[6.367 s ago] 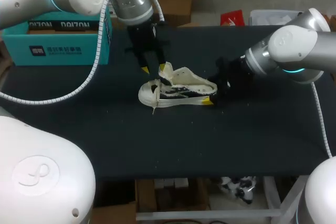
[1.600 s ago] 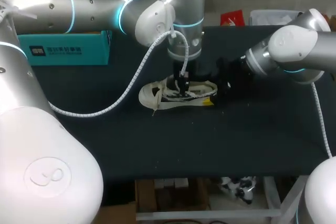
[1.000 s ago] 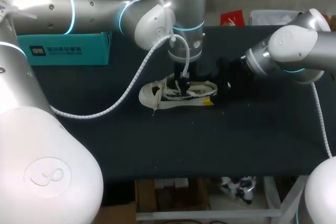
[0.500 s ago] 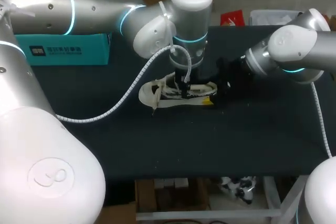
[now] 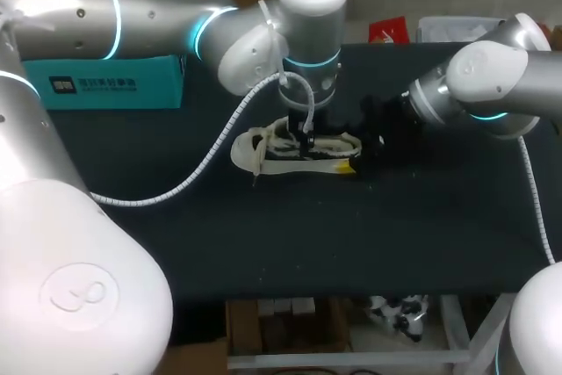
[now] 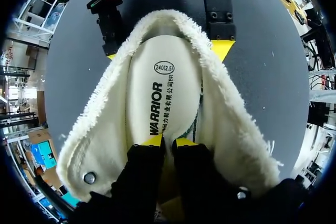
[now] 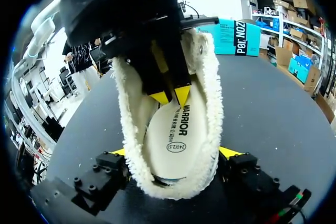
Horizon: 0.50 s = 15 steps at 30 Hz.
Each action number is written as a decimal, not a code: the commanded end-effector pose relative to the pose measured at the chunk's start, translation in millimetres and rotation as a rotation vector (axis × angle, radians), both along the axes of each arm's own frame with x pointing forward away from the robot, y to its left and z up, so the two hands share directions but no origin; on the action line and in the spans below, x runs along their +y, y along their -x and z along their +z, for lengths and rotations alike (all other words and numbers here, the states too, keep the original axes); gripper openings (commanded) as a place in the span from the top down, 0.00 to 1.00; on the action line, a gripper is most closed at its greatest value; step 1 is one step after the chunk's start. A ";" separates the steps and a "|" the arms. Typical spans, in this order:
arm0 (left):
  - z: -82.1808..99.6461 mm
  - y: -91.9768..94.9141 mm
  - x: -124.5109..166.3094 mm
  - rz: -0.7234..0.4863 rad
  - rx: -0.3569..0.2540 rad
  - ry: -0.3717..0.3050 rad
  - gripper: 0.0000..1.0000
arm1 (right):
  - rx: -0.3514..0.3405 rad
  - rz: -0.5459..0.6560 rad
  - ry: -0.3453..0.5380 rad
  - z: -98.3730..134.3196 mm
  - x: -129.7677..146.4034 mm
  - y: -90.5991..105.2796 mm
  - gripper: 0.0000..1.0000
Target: Open the shoe tongue, take the insole out of the shoe, put the insole back into the shoe, and pack the shoe into the shoebox
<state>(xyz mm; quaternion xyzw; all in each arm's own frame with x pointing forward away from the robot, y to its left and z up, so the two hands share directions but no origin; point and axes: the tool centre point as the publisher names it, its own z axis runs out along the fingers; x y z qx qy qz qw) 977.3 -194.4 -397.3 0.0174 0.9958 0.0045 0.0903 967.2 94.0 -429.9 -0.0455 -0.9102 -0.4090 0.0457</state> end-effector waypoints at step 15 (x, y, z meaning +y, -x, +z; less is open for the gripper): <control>6.1 -4.4 -1.3 -0.126 0.052 0.163 1.00 | 0.003 0.008 -0.003 -5.4 -1.7 5.9 1.00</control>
